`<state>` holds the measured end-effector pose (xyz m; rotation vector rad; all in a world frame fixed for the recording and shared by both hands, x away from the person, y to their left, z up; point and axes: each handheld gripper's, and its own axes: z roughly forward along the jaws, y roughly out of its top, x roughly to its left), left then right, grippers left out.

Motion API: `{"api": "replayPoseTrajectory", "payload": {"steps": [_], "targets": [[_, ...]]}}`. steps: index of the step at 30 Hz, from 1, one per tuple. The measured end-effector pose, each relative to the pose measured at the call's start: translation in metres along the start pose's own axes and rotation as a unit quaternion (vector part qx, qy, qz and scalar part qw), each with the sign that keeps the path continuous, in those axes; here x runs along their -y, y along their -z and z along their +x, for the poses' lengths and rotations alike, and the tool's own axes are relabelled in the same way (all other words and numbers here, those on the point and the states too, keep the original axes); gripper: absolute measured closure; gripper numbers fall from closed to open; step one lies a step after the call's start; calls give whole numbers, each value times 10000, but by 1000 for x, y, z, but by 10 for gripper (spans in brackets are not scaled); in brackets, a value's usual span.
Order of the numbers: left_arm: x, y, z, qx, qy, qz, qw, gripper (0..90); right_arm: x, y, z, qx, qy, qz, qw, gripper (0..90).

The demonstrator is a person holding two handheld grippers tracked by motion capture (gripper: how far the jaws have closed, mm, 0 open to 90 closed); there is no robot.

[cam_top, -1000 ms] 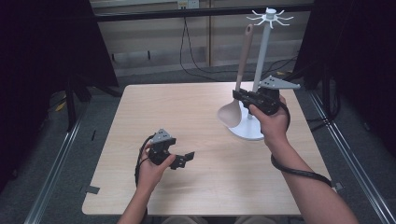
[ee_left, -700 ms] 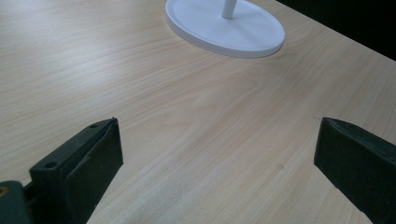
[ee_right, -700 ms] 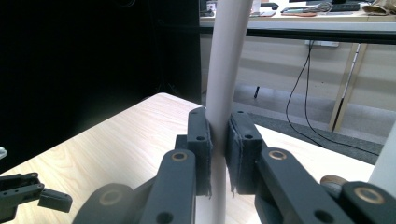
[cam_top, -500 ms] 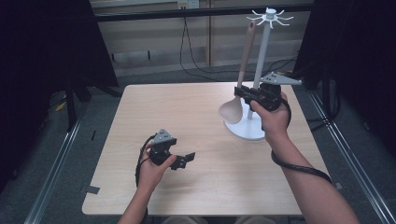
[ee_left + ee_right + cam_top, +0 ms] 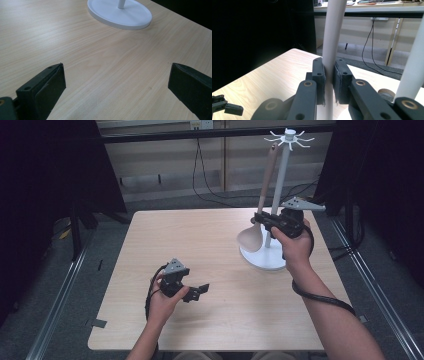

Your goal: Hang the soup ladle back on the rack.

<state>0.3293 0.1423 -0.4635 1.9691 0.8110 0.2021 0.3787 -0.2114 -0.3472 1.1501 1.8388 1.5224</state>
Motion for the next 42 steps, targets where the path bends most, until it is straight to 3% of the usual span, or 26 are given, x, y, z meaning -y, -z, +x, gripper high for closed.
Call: {"api": "replayPoseTrajectory", "payload": {"steps": [42], "targets": [[1,1,3,49,30,-33,10000,14,1,-1,-13,408,302,-73,9987,766]]}}
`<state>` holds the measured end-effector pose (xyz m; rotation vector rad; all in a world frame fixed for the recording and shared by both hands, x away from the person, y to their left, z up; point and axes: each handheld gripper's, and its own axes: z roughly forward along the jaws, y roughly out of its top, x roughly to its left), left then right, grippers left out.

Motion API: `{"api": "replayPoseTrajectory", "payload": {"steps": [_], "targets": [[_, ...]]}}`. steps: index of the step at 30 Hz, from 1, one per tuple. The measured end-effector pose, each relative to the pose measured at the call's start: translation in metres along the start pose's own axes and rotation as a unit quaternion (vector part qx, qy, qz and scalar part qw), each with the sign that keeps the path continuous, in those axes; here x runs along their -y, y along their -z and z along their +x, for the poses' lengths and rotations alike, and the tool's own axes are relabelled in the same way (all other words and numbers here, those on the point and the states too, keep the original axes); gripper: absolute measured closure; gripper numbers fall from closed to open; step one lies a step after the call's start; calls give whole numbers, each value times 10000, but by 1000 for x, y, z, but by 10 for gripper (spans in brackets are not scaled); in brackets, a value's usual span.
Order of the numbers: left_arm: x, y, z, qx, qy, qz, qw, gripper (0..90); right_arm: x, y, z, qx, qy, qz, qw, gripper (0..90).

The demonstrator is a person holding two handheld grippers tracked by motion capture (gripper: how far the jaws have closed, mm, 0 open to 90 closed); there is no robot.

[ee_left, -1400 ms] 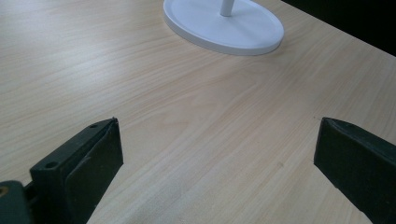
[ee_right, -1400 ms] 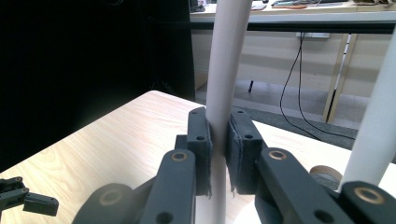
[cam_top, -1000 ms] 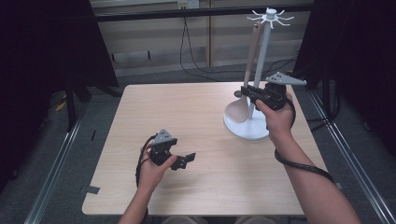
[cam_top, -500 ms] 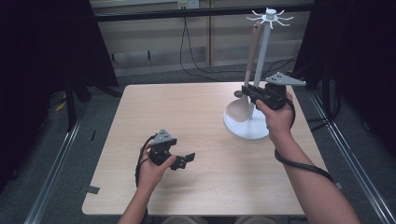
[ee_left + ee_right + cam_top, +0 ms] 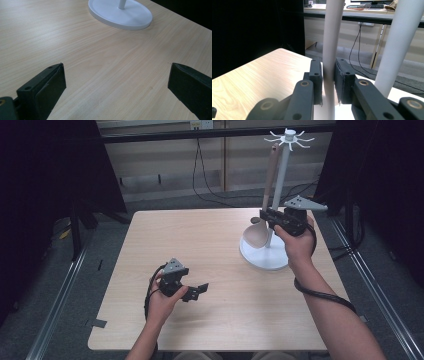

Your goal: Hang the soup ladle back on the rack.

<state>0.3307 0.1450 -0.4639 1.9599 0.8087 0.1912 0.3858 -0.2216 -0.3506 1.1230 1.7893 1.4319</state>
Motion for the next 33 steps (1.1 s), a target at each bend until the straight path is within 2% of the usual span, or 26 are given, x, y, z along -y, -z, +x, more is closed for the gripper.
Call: {"api": "replayPoseTrajectory", "payload": {"steps": [5,11,17,33], "targets": [[0,0,0,-5,-4,8,10000,15,0,-1,1,12,26,12,10000,726],[0,0,0,11,3,4,10000,15,0,-1,3,53,18,41,10000,589],[0,1,1,6,1,14,10000,16,2,0,3,84,-20,72,9999,508],[0,2,1,-4,7,-18,10000,17,6,4,0,144,-78,96,9998,398]]}}
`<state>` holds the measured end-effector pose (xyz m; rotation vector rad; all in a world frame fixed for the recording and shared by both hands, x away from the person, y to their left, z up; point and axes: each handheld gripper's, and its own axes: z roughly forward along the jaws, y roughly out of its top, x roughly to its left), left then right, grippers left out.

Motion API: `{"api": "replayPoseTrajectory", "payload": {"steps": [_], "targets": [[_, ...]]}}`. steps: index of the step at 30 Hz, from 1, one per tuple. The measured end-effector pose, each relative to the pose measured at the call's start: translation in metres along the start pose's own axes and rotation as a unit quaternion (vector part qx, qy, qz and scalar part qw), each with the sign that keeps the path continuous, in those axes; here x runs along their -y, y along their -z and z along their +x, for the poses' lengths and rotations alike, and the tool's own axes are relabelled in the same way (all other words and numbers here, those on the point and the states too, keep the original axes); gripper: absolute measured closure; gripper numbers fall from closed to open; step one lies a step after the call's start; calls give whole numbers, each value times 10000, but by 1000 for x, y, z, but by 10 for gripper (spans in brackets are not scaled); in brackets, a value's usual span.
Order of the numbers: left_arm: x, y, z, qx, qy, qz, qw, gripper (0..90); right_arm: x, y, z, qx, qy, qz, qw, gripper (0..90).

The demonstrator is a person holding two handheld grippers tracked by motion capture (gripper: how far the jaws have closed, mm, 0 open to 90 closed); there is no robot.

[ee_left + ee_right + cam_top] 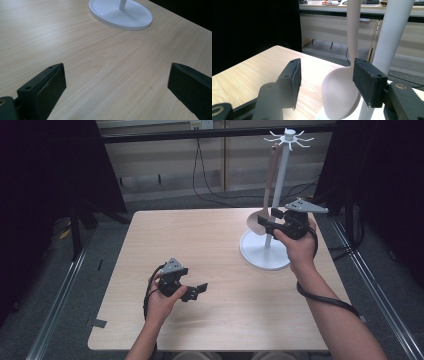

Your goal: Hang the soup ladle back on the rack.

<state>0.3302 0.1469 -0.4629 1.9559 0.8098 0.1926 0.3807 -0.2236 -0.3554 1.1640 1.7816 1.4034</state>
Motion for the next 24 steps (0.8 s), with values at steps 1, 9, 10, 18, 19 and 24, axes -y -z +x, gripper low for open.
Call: {"api": "replayPoseTrajectory", "payload": {"steps": [1,9,10,18,19,24], "targets": [[0,0,0,-6,-12,15,10000,16,0,1,0,29,23,18,10000,390],[0,1,0,-17,-23,17,10000,17,5,6,1,-13,-20,88,10000,296],[0,1,0,-18,-30,20,10000,17,6,7,1,-19,-34,85,10000,274],[0,1,-1,-27,-22,12,10000,17,10,12,6,-132,-36,104,9999,201],[0,1,-1,-25,-22,13,10000,17,11,13,7,-125,-7,114,9999,193],[0,1,-1,-36,-15,4,10000,17,13,14,12,-198,3,128,9997,169]]}}
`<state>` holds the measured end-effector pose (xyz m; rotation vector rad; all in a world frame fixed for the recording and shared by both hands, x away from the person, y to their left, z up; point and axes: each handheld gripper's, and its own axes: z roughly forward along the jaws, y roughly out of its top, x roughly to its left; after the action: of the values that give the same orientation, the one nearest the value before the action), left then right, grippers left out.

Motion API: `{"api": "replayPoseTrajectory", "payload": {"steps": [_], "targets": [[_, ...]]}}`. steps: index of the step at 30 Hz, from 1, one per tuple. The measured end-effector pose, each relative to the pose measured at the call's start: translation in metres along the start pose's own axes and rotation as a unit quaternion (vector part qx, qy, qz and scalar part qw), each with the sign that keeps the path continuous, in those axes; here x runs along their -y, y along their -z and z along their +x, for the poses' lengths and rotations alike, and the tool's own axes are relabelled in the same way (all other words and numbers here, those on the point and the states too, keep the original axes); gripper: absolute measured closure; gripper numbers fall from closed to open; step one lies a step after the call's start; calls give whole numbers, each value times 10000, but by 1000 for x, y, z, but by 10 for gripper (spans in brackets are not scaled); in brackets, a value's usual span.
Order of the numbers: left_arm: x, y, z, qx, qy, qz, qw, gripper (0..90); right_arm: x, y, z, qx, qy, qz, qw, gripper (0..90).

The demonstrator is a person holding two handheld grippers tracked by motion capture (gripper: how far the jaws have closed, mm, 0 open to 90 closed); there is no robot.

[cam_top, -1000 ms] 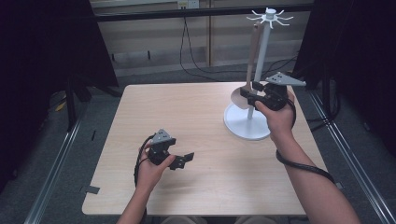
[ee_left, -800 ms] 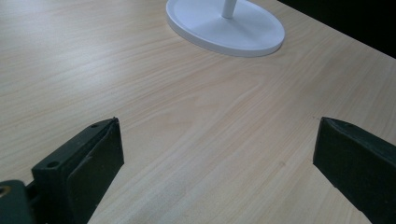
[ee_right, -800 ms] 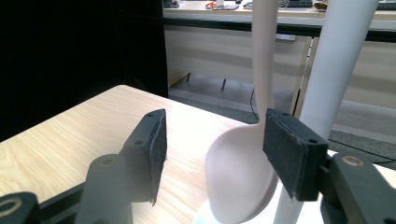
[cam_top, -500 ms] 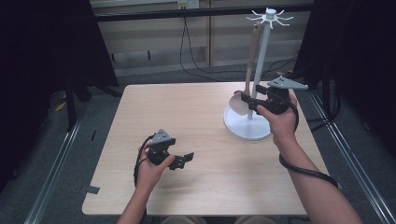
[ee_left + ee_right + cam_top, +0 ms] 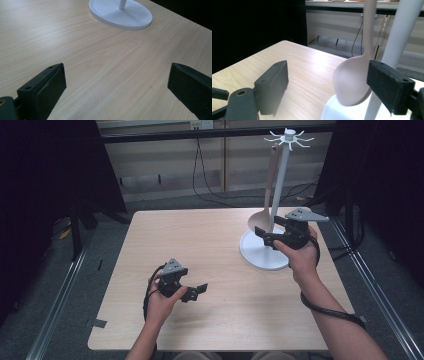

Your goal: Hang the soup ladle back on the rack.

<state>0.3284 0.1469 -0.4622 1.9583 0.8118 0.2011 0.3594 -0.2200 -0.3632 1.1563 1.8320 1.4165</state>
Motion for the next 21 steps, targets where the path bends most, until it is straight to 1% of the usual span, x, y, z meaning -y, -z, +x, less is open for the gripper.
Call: {"api": "replayPoseTrajectory", "payload": {"steps": [2,4,5,8,11,15,16,21], "targets": [[0,0,1,15,2,-7,10000,17,1,0,2,-38,-15,38,10000,158],[0,0,1,5,0,7,10000,17,3,0,4,-96,-34,15,9999,152],[0,0,1,10,-1,8,10000,17,4,1,5,-74,-33,43,10000,146],[0,0,0,5,-1,6,10000,17,7,1,7,-107,10,68,9999,136],[0,0,0,25,-6,-3,10000,17,9,3,8,-165,-2,115,9998,134],[0,0,0,-5,-1,-11,10000,17,13,6,9,-216,-46,130,9997,129],[0,0,0,0,-1,-13,10000,16,14,6,9,-257,-44,113,9996,129],[0,-1,0,19,5,-3,10000,17,19,8,11,-320,-26,134,9994,124]]}}
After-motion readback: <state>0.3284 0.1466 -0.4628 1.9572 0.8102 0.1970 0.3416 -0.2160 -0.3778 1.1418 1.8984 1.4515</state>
